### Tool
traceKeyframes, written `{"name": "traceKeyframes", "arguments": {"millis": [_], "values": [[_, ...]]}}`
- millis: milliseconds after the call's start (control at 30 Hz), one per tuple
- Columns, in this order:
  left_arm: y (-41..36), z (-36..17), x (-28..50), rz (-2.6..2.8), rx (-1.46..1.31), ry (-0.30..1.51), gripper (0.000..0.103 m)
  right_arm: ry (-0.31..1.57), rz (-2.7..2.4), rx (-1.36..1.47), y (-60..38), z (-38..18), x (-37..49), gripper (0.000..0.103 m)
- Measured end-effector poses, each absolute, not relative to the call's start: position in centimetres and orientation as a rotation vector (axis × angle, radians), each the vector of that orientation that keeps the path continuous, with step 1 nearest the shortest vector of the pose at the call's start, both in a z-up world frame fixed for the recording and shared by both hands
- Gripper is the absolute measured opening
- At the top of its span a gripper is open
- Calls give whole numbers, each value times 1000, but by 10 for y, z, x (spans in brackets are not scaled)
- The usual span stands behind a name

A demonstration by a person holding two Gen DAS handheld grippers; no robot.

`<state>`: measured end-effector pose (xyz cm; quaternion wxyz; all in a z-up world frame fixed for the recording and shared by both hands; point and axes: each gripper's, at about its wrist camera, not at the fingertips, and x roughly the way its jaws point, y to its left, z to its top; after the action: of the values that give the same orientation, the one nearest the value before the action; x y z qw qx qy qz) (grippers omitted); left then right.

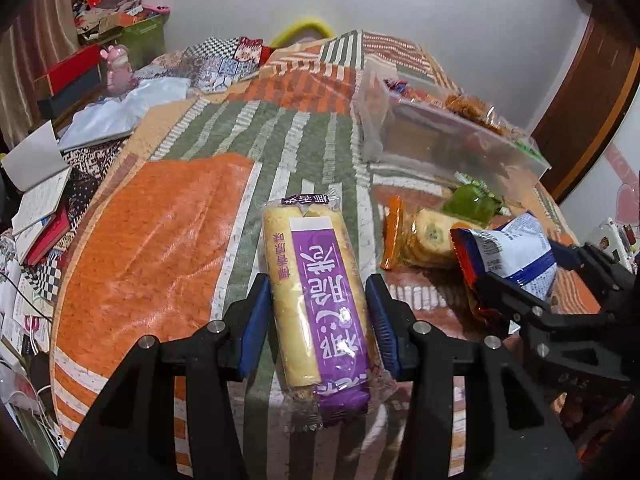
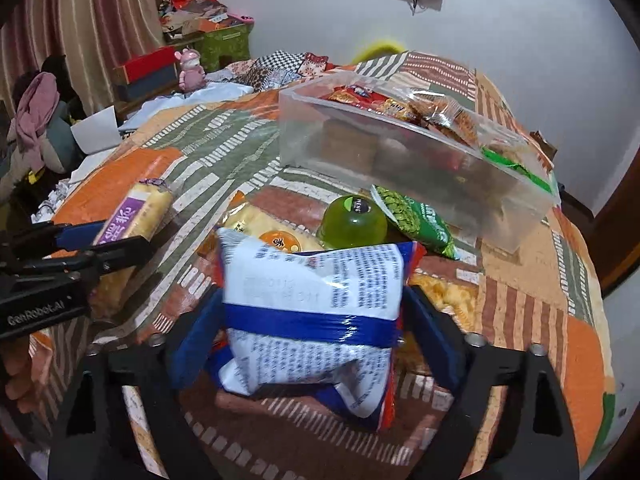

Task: Organize snacks
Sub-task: 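Lift both snacks over the clear box and open both tools to release them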

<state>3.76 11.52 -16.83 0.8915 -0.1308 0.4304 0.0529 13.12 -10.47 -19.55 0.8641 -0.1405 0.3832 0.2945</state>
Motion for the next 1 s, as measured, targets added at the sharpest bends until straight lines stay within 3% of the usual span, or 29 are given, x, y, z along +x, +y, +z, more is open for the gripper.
{"name": "traceKeyframes", "arguments": {"millis": [100,267,1000], "values": [[111,-157,37,104,-267,865,48,819,644,-219,-116,-190,137,69],[105,-138,39,87,-252,816,48,831,666,-147,-128,-186,140,63],[76,-74,111,-21,-251,677,48,653,600,40,-187,-112,182,62]]}}
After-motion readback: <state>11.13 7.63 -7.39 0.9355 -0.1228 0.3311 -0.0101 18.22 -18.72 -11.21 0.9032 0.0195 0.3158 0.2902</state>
